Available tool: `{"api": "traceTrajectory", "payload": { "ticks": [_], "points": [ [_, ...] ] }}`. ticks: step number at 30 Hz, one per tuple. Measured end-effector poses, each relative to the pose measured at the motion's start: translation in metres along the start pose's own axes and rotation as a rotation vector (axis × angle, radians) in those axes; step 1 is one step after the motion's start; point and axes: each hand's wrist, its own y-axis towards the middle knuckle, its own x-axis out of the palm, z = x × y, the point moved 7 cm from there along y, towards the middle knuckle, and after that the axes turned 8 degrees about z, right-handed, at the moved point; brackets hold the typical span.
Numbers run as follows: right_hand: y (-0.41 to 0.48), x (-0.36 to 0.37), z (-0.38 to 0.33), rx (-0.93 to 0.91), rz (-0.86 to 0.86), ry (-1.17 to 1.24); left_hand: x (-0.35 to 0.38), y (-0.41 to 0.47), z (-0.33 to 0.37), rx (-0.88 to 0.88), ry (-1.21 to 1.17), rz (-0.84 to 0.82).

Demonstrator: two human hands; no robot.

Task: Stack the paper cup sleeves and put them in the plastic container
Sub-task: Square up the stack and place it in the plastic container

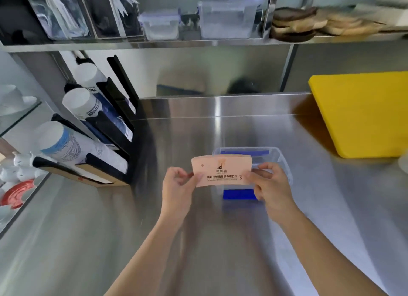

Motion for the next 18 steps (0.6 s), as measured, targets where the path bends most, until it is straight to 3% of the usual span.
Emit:
{"api": "traceTrajectory", "payload": {
  "ticks": [9,18],
  "points": [
    [0.063,-0.038,-0.007,0.226,0.056,-0.179,0.099,0.016,0.013,-0.139,0.309,-0.188],
    [0.099,-0.036,0.006,0.327,-0.007,-0.509,0.133,0.032,-0.019,-0.333,0.529,-0.280]
  ]
}}
